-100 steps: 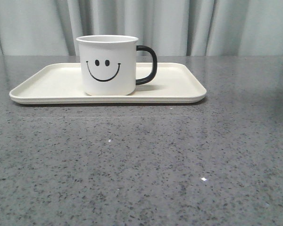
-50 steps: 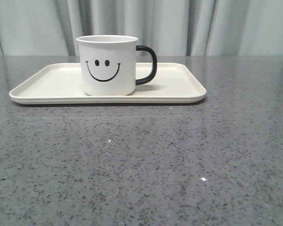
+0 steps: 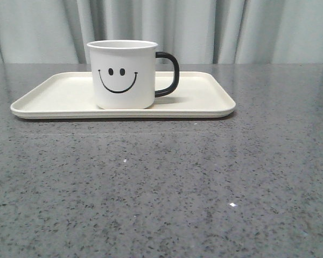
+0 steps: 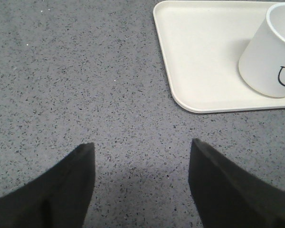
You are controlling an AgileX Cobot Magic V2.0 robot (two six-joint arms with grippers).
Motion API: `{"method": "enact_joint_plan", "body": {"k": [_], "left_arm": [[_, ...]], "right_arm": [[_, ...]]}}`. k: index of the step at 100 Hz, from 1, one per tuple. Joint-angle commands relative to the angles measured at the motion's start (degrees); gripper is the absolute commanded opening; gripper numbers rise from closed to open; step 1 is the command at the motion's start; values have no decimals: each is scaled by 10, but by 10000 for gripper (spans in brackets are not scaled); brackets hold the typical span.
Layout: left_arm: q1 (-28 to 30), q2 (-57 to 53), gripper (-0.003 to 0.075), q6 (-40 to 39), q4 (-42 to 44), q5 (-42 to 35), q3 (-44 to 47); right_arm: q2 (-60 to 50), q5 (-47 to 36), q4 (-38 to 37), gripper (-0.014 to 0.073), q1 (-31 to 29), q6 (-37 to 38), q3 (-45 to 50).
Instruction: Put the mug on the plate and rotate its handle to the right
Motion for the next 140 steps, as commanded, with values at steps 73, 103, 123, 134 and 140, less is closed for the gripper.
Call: {"method": "enact_joint_plan", "body": {"k": [73, 103, 123, 134, 140], "left_arm": [[0, -1, -20, -6, -2, -43, -16], [0, -1, -20, -6, -2, -43, -16], [0, -1, -20, -6, -2, -43, -16], [0, -1, -20, -6, -2, -43, -16], [0, -1, -20, -6, -1, -43, -16]], "right_arm": [[-1, -40, 1, -64, -4, 2, -15], [-1, -40, 1, -64, -4, 2, -15], [-1, -40, 1, -64, -4, 2, -15], [-1, -40, 1, -64, -4, 2, -15], [-1, -40, 1, -64, -4, 2, -15]]}}
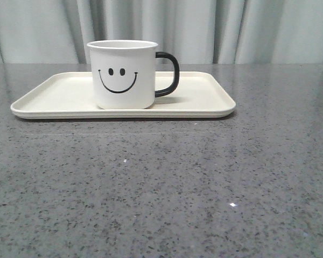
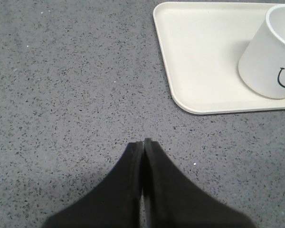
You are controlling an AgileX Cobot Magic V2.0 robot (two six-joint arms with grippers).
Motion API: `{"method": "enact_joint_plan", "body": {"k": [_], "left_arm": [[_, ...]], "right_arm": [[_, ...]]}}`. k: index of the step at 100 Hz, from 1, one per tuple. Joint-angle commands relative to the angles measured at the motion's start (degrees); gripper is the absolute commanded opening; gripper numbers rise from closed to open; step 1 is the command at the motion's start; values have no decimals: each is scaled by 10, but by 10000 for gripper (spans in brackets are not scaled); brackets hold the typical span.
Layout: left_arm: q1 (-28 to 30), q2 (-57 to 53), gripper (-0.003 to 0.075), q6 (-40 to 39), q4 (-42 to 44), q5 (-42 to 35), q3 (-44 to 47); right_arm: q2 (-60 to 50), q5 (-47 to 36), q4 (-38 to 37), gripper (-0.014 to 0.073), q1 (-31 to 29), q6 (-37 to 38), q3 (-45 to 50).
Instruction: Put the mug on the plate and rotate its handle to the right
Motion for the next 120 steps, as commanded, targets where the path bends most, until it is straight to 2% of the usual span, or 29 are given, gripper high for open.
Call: {"method": "enact_joint_plan", "body": {"k": [1, 18, 51, 69, 85, 102, 120], "left_arm": [[0, -1, -20, -6, 2, -42, -16], [0, -25, -20, -6, 29, -74, 0], [3, -182, -20, -3, 48, -268, 169], [4, -284, -20, -3, 55, -281, 262], [44, -353, -20, -3, 58, -281, 317], [90, -398, -20, -3, 58, -281, 350], [102, -397, -20, -3, 58, -305, 376]], "right_arm": [[-1, -40, 1, -64, -3, 0, -15], [-1, -40, 1, -64, -3, 0, -15], [-1, -40, 1, -64, -3, 0, -15], [-1, -40, 1, -64, -3, 0, -15], [-1, -40, 1, -64, -3, 0, -15], [-1, -40, 1, -64, -3, 0, -15], [-1, -37, 1, -64, -3, 0, -15]]}}
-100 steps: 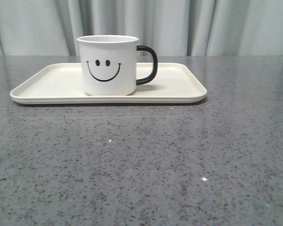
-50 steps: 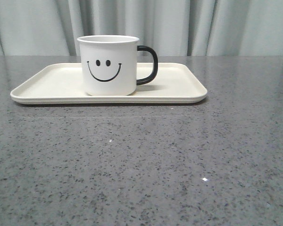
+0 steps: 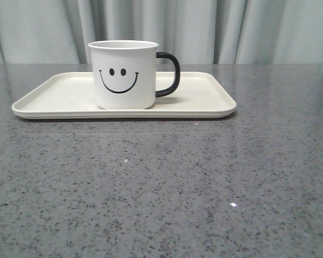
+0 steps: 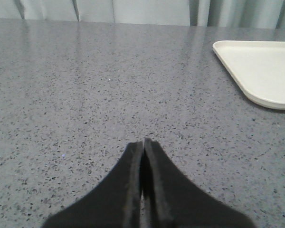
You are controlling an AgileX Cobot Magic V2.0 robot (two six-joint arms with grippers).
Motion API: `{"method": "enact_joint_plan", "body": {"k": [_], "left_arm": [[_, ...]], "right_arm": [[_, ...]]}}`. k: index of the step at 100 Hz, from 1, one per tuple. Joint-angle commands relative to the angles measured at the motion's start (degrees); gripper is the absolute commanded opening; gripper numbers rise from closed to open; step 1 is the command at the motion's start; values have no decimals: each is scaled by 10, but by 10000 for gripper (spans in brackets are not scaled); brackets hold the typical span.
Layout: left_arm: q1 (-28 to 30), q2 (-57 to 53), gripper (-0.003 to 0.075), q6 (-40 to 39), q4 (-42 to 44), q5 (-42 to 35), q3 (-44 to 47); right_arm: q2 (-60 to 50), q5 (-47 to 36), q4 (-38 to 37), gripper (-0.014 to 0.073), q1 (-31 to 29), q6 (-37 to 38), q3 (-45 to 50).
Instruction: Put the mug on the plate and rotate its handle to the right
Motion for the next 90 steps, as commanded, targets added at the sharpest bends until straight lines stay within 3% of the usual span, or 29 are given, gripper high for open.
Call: {"method": "enact_joint_plan", "body": {"k": [1, 27, 90], "left_arm": [[3, -17, -20, -3, 1, -67, -4], [3, -17, -20, -3, 1, -133, 31], [3, -17, -20, -3, 1, -130, 31]], "right_arm": [[0, -37, 1, -64, -3, -2, -15], [0, -37, 1, -64, -3, -2, -15], [0, -37, 1, -64, -3, -2, -15]]}}
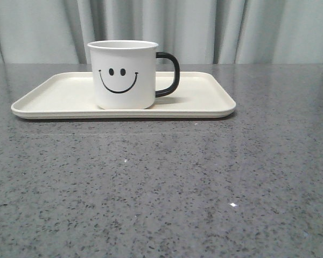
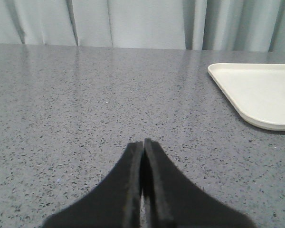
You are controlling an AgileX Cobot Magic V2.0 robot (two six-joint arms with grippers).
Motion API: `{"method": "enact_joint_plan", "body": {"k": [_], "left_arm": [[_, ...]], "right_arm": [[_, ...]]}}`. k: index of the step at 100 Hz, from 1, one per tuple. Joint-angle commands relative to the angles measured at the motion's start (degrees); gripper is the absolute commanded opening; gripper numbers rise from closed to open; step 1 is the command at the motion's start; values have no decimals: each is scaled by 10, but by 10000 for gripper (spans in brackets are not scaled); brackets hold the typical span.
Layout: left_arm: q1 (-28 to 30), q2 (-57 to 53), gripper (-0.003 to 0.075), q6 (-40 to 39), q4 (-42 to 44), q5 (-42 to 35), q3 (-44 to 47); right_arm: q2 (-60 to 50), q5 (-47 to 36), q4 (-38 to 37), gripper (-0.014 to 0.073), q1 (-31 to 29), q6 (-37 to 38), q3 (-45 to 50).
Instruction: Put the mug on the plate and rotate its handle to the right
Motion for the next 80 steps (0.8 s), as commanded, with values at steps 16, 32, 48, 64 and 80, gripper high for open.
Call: {"method": "enact_joint_plan", "body": {"k": [16, 32, 48, 64, 80], "left_arm": [[1, -17, -20, -3, 0, -50, 6], [1, -17, -20, -3, 0, -50, 6], [1, -17, -20, -3, 0, -50, 6], [1, -17, -20, -3, 0, -50, 6], [1, -17, -20, -3, 0, -50, 6]], "right_arm": [[0, -37, 1, -64, -3, -2, -15], [0, -37, 1, -64, -3, -2, -15], [0, -37, 1, -64, -3, -2, -15], [-7, -43, -12, -64, -3, -1, -14], [-41, -89, -77, -64, -3, 57, 13]]}}
